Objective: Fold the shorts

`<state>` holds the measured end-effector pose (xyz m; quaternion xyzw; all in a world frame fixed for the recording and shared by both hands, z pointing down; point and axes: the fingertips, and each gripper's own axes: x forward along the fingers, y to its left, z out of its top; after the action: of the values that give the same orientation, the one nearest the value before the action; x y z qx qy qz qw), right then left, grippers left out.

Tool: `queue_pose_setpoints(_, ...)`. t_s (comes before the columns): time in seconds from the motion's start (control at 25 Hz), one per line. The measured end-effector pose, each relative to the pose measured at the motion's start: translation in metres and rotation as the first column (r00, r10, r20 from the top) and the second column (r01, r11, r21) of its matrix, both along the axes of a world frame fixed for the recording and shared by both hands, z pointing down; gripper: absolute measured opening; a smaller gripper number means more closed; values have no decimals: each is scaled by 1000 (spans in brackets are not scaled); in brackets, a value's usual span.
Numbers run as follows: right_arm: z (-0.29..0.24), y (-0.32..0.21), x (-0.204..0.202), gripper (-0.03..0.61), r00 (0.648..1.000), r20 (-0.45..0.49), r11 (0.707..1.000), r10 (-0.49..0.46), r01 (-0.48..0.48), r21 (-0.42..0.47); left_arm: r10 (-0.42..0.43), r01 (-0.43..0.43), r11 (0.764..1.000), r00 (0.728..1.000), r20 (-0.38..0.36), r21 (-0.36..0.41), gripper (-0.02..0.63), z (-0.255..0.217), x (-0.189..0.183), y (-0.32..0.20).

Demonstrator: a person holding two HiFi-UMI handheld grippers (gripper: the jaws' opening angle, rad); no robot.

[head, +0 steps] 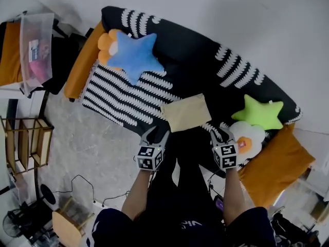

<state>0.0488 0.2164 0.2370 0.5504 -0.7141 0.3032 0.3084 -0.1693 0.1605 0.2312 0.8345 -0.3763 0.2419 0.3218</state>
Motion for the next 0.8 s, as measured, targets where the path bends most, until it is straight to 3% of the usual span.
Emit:
queue_pose_setpoints(0.44,-84,7,-32,106,997,-8,985,80,-77,151,70,-69,984,998,-3,164,194,-76,-21,-2)
queue_pose_setpoints(0.64,-135,3,-41,110,995,-31,957,95,-82,279,90,-82,960,996,-20,267,195,-122,-26,-11)
queue_pose_setpoints(0.8,-173,1,-46,153,995,-48,927,87,-63,370,107,-87,936,993,-40,342,195,-156,-26,-16)
